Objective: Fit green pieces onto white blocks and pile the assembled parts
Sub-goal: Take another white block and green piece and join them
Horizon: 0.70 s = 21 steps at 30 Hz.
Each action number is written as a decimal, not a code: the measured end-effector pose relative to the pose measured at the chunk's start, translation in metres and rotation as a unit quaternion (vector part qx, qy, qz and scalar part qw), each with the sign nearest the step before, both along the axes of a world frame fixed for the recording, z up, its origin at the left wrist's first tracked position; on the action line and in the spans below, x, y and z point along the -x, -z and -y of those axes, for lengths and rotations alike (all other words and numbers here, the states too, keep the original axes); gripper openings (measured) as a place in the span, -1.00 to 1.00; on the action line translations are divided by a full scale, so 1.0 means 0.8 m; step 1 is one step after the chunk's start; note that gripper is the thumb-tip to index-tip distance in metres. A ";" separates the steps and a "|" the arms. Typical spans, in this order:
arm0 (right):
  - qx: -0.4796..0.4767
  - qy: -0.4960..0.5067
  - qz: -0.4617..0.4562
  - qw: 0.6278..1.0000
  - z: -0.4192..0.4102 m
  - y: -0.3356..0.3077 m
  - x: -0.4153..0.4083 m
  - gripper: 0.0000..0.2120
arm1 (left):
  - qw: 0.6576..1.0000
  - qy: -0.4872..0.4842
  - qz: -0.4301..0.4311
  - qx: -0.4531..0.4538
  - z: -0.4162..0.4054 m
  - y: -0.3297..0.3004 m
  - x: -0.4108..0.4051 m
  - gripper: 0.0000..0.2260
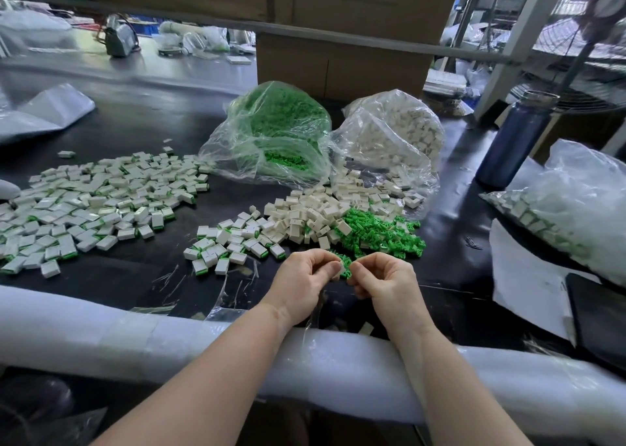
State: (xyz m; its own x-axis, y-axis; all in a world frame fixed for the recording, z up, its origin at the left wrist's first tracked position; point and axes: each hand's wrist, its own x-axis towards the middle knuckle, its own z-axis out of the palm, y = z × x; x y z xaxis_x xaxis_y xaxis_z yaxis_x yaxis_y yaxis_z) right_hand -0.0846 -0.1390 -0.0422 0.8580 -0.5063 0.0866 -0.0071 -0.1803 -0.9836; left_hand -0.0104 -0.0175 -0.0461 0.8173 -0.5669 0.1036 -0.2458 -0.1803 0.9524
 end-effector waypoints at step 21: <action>0.034 -0.016 -0.043 0.998 0.001 -0.004 0.002 -0.85 | 0.992 -0.002 0.097 -0.086 0.000 0.000 0.004 -0.87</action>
